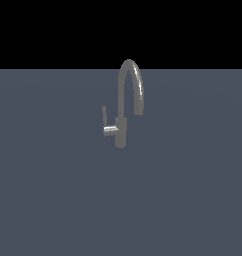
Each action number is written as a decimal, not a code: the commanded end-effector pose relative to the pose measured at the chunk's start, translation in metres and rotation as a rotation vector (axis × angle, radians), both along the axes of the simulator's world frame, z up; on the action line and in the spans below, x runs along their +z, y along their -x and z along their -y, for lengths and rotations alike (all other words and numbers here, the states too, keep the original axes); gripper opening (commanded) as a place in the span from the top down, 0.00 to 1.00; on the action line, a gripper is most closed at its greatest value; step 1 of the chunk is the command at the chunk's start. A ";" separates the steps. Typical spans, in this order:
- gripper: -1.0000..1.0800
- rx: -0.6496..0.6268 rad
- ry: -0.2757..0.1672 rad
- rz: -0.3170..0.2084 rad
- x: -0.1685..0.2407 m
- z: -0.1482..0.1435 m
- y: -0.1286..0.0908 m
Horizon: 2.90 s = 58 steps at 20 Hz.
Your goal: Turn on the faucet by rotating a designated handle.
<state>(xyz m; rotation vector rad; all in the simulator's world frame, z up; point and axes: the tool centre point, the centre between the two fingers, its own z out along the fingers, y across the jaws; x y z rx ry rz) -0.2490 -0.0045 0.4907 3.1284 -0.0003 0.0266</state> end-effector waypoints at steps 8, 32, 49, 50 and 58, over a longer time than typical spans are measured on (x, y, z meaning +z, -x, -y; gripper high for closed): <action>1.00 -0.023 0.006 0.013 -0.007 -0.005 0.000; 1.00 -0.382 0.105 0.219 -0.109 -0.068 -0.028; 1.00 -0.632 0.169 0.362 -0.181 -0.101 -0.074; 1.00 -0.645 0.172 0.370 -0.184 -0.102 -0.077; 1.00 -0.742 0.196 0.423 -0.210 -0.109 -0.100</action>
